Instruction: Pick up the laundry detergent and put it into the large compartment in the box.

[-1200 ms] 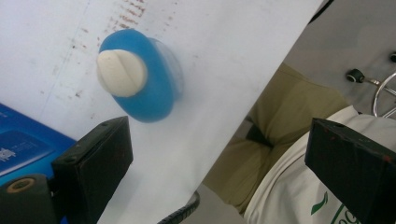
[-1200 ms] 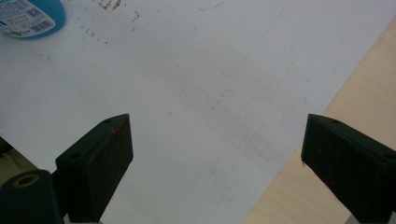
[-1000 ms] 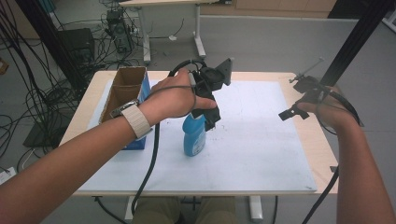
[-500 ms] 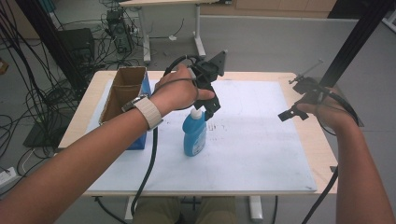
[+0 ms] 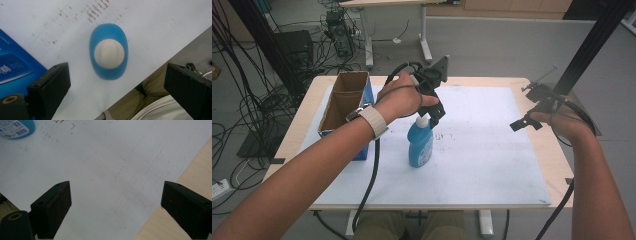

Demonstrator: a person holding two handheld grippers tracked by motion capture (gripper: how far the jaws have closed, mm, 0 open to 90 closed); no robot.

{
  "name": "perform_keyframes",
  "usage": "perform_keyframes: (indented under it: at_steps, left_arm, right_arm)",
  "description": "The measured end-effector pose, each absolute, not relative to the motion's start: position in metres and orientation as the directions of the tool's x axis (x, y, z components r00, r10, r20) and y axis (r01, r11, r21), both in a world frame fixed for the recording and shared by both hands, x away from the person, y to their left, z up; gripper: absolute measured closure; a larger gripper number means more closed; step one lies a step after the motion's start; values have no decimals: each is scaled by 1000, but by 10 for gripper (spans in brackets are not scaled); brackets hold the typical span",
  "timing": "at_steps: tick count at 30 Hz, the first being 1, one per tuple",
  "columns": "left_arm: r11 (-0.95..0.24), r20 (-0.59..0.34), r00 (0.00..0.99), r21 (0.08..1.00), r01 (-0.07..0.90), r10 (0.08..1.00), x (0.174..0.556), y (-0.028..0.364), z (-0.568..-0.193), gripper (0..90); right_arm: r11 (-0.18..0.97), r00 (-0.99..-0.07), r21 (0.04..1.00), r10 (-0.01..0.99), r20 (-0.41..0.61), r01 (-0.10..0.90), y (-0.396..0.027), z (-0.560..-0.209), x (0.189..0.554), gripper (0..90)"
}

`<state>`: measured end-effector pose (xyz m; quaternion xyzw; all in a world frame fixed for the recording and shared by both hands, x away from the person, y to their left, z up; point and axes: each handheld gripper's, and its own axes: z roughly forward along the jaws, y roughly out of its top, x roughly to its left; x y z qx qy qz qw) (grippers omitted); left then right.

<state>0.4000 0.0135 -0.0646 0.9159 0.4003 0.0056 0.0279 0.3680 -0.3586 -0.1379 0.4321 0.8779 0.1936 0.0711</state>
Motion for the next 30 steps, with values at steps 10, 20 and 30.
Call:
perform_keyframes:
  at_steps: [10,20,30]
  left_arm:
    - [-674,-3,674,46,738,738,404,10,-79,54]
    - [-653,-6,654,51,756,757,406,12,-86,73]
    - [-650,-10,651,49,758,759,407,15,-86,73]
  right_arm:
    - [551,-617,401,786,44,732,-359,-139,369,94]
    - [554,-620,404,783,44,728,-357,-138,369,94]
    - [553,-619,403,784,46,729,-356,-136,370,94]
